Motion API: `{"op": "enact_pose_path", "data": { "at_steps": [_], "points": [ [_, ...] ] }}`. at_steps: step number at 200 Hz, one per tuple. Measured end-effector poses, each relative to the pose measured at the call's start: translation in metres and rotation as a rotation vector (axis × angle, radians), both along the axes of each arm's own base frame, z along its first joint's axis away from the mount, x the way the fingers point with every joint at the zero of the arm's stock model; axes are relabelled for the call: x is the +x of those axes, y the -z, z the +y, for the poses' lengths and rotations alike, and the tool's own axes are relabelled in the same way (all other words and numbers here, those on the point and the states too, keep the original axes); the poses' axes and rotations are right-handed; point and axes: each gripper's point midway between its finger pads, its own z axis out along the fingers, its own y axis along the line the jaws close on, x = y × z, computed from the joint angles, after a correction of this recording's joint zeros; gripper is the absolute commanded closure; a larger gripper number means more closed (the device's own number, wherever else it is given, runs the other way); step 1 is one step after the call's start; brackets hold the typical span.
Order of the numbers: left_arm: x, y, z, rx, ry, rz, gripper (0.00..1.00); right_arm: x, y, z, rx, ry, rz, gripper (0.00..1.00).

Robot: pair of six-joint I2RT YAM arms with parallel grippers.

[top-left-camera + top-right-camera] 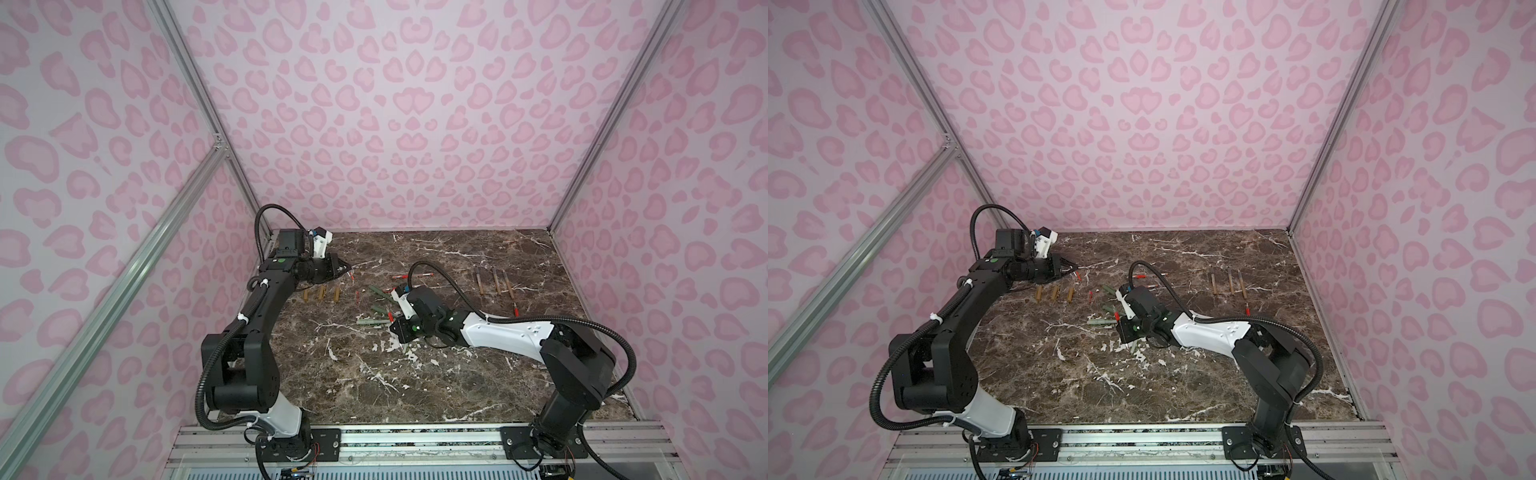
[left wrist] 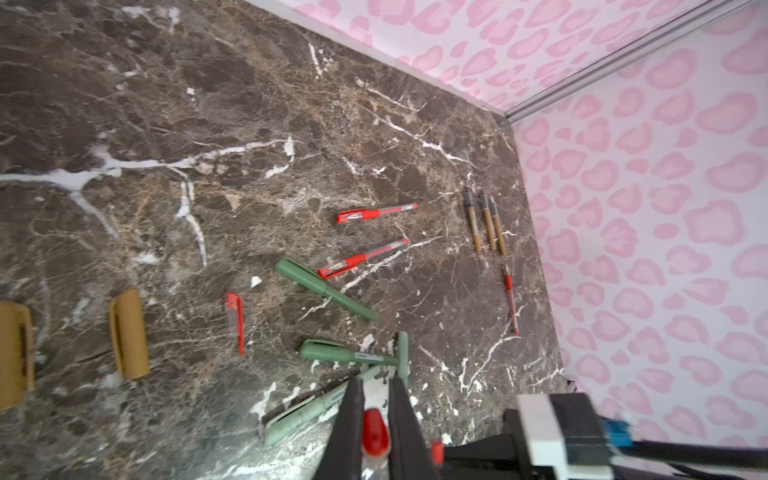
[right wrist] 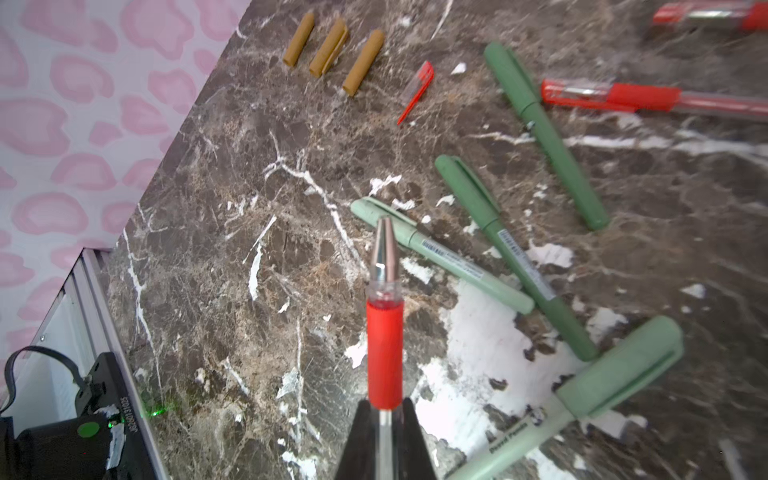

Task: Open the pen caps
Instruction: 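Pull the red cap off with the left gripper while the right gripper holds the pen, then set the red cap by the first one while the right arm withdraws the pen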

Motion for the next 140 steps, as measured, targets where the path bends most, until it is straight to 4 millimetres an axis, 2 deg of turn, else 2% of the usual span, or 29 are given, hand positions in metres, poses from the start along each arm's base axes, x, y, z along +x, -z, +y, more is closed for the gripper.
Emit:
{"op": "enact_pose_path", "data": {
  "at_steps": [25, 53, 75, 96, 140],
  "points": [
    [0.007, 0.027, 0.003, 0.139, 0.018, 0.039, 0.97, 0.015, -0.015, -0.018, 0.003, 0.054, -0.022, 1.0],
    [0.014, 0.057, 0.007, 0.289, 0.042, 0.08, 0.97, 0.03, -0.025, -0.05, -0.037, 0.12, -0.036, 1.0],
    [0.017, 0.082, 0.012, 0.371, 0.056, 0.138, 0.96, 0.043, -0.032, -0.083, -0.079, 0.192, -0.044, 1.0],
    [0.02, 0.102, 0.017, 0.435, 0.063, 0.184, 0.96, 0.05, -0.03, -0.117, -0.132, 0.259, -0.034, 1.0],
    [0.031, 0.125, 0.021, 0.511, 0.073, 0.235, 0.96, 0.053, -0.021, -0.186, -0.23, 0.378, 0.018, 1.0]
  ]
}}
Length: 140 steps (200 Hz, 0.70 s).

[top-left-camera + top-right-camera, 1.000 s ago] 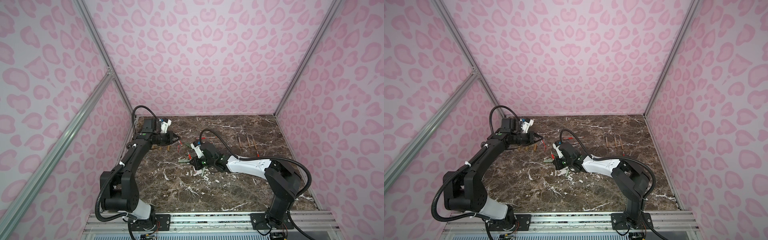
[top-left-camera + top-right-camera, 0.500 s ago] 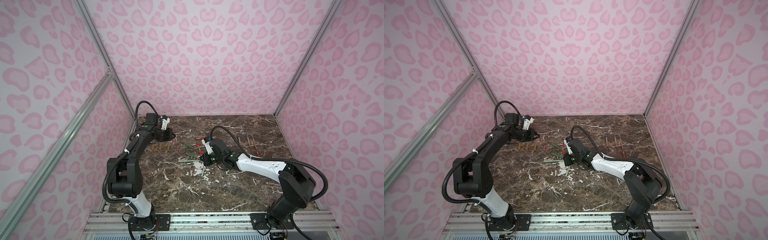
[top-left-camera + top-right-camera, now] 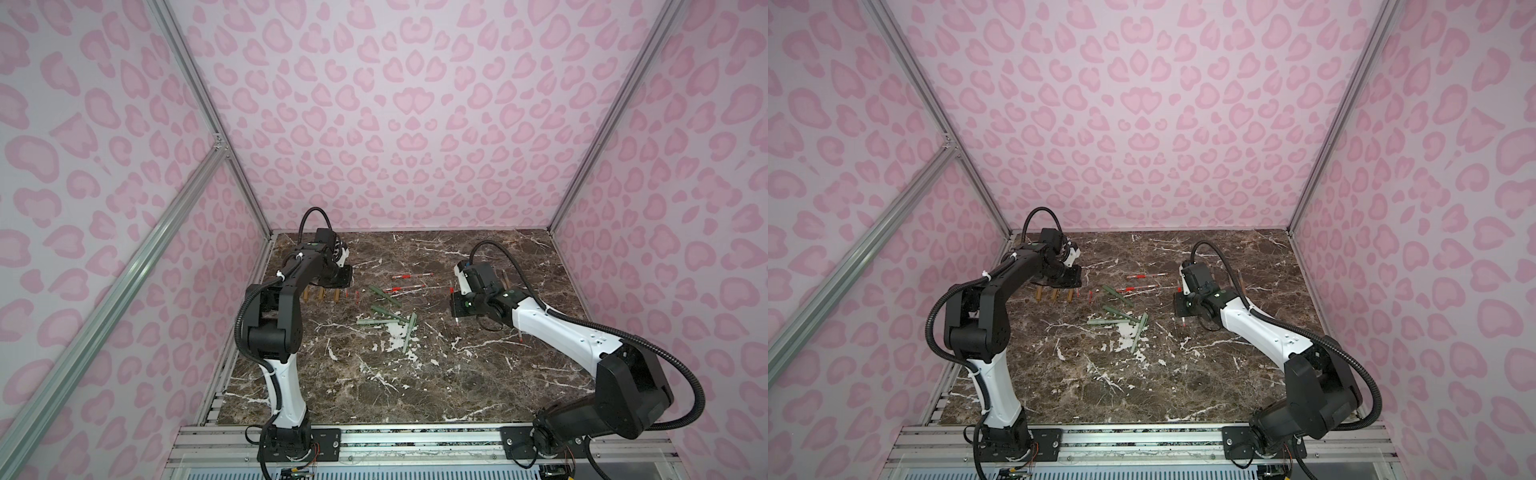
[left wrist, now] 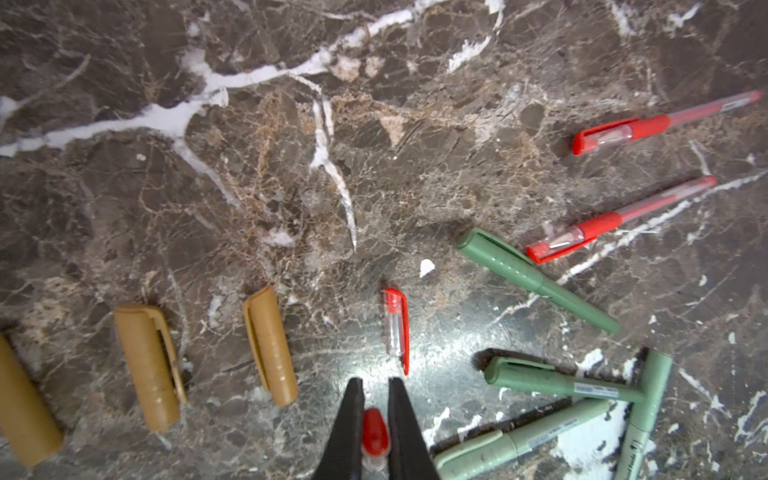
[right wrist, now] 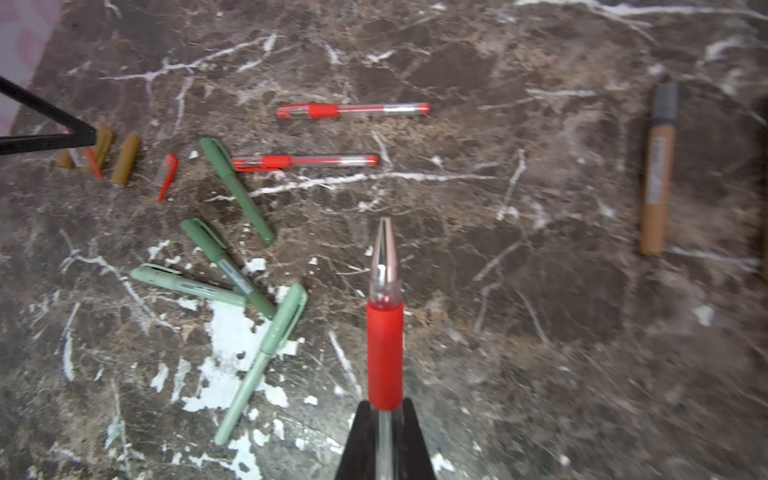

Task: Open the pen caps
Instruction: 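Set the red cap by the first one while the right arm withdraws the pen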

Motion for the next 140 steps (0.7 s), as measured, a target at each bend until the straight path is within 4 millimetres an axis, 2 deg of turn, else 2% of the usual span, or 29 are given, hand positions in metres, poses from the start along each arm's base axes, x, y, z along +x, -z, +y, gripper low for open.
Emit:
{"op": "enact_pose_path", "data": {
  "at_steps": [29, 56, 94, 140],
  "points": [
    [0.003, 0.016, -0.001, 0.033, 0.005, 0.038, 0.94, -0.003, 0.005, -0.035, -0.031, 0.065, 0.035, 1.0],
    [0.004, 0.027, -0.003, 0.056, 0.012, 0.059, 0.92, -0.009, 0.01, -0.053, -0.05, 0.088, 0.066, 1.0],
    [0.006, 0.038, -0.002, 0.083, 0.013, 0.084, 0.88, -0.019, 0.023, -0.067, -0.065, 0.104, 0.124, 1.0],
    [0.009, 0.045, 0.0, 0.103, 0.011, 0.096, 0.8, -0.025, 0.035, -0.072, -0.07, 0.112, 0.162, 1.0]
  ]
}}
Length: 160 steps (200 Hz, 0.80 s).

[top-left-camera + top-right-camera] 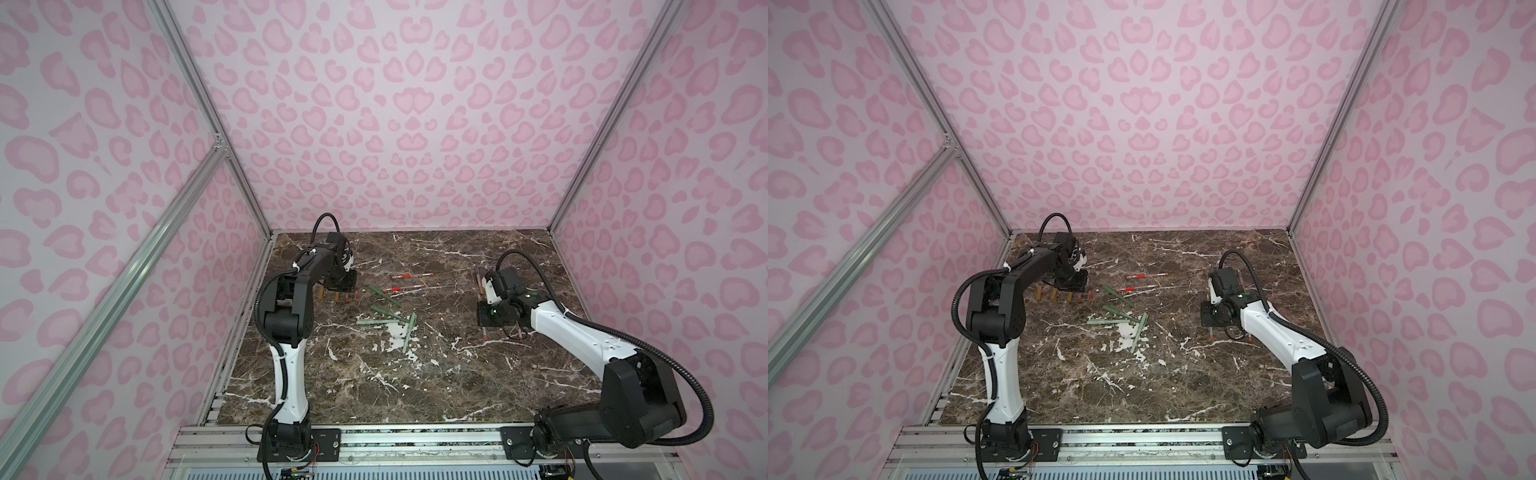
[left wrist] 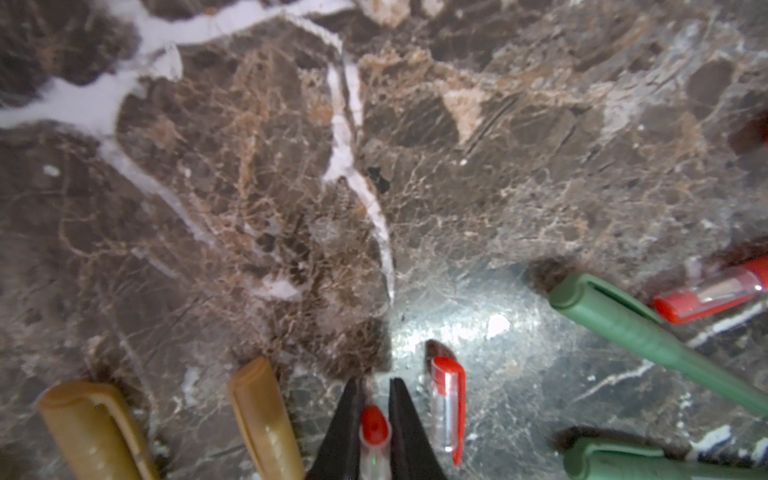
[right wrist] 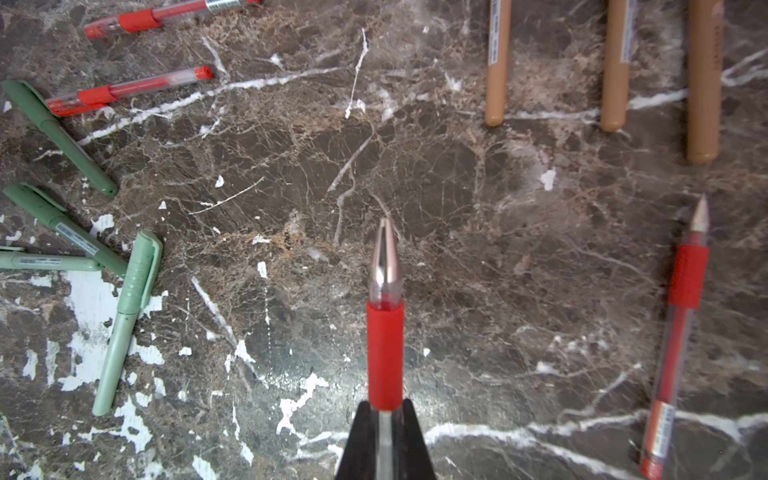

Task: Open the pen caps
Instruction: 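Set the red cap by the first one while the right arm withdraws the pen, then lower the uncapped red pen beside the first red pen and open the right gripper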

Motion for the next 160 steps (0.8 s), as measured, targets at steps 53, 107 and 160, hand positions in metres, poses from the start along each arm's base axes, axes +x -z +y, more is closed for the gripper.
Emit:
{"op": "enact_pose_path", "data": {
  "at_steps": [53, 107, 160],
  "points": [
    [-0.002, -0.003, -0.003, 0.001, 0.005, 0.003, 0.71, -0.004, 0.014, -0.016, -0.021, 0.031, 0.051, 1.0],
    [-0.005, -0.044, -0.005, -0.019, 0.001, -0.081, 0.65, -0.002, 0.019, -0.037, -0.035, 0.062, 0.067, 1.0],
    [-0.034, -0.079, -0.003, -0.046, -0.005, -0.157, 0.37, 0.0, 0.03, -0.054, -0.058, 0.076, 0.109, 1.0]
  ]
}}
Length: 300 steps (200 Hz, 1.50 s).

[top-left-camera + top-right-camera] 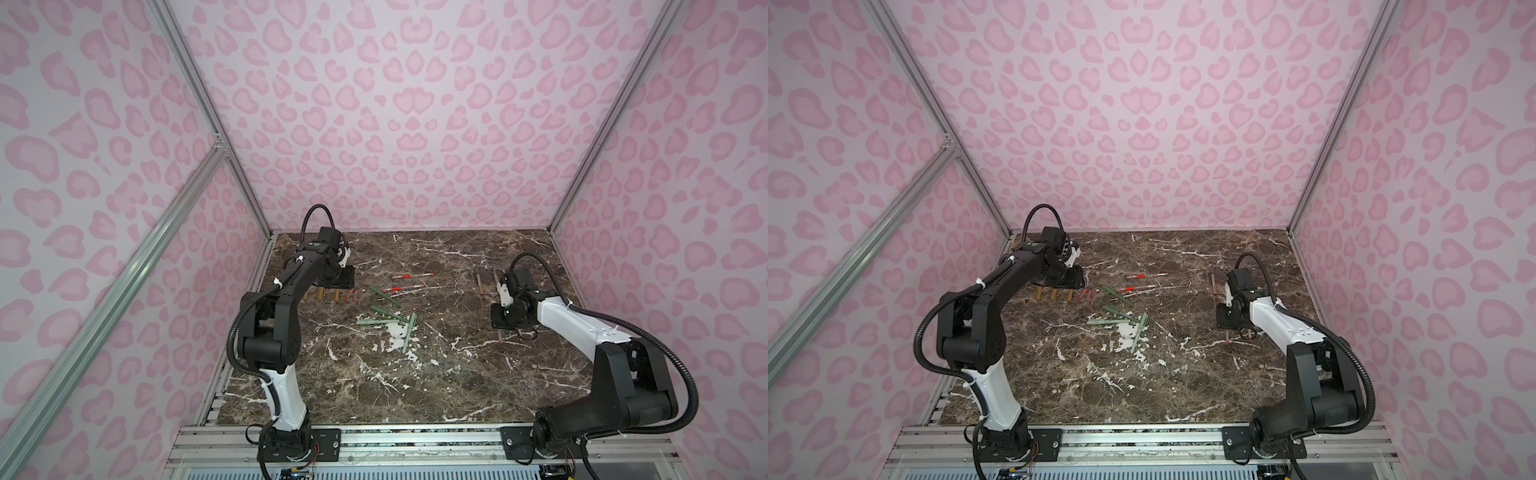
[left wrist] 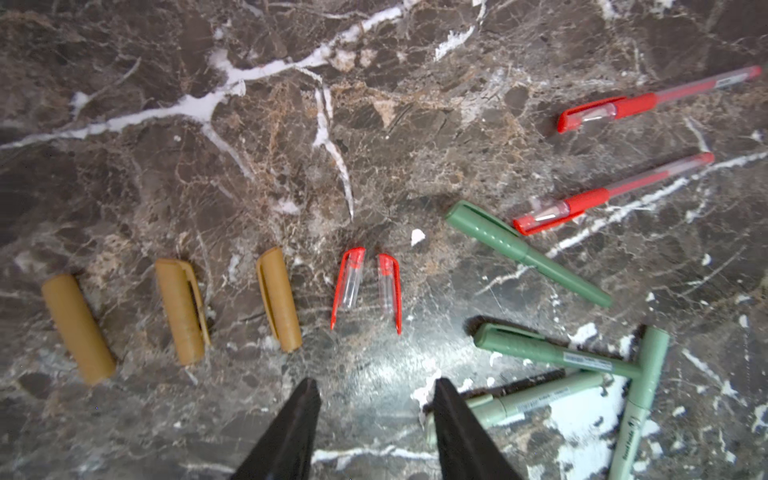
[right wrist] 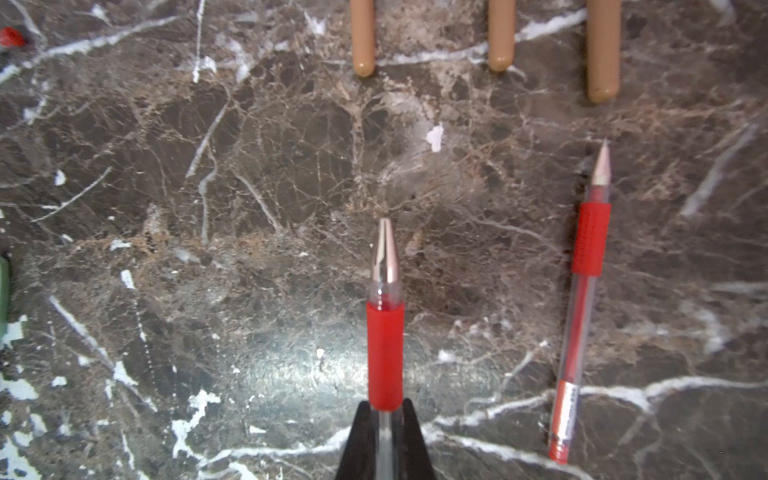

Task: Open the pen caps
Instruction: 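Lower the uncapped red pen beside the first red pen and open the right gripper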

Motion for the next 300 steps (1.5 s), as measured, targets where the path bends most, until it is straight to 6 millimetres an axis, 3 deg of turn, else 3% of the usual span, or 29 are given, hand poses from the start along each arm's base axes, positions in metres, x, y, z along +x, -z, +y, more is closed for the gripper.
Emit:
{"op": "enact_pose_path", "data": {
  "at_steps": [38, 94, 162, 235, 282, 300],
  "points": [
    [-0.024, -0.015, 0.005, -0.01, -0.002, -0.079, 0.19, 0.01, 0.004, -0.014, -0.017, 0.021, 0.012, 1.0],
    [-0.051, -0.019, 0.008, -0.028, 0.003, -0.161, 0.11, 0.019, 0.017, -0.044, -0.054, 0.075, 0.044, 1.0],
    [-0.05, -0.026, 0.008, -0.027, 0.021, -0.213, 0.1, 0.018, 0.032, -0.052, -0.076, 0.083, 0.088, 0.97],
    [-0.048, -0.028, 0.009, -0.028, 0.019, -0.219, 0.09, 0.019, 0.039, -0.053, -0.086, 0.078, 0.102, 0.82],
    [-0.048, -0.031, 0.011, -0.028, 0.011, -0.225, 0.1, 0.019, 0.037, -0.053, -0.086, 0.078, 0.1, 0.76],
    [-0.047, -0.034, 0.013, -0.028, 0.005, -0.23, 0.1, 0.021, 0.027, -0.053, -0.085, 0.079, 0.077, 0.73]
  ]
}}
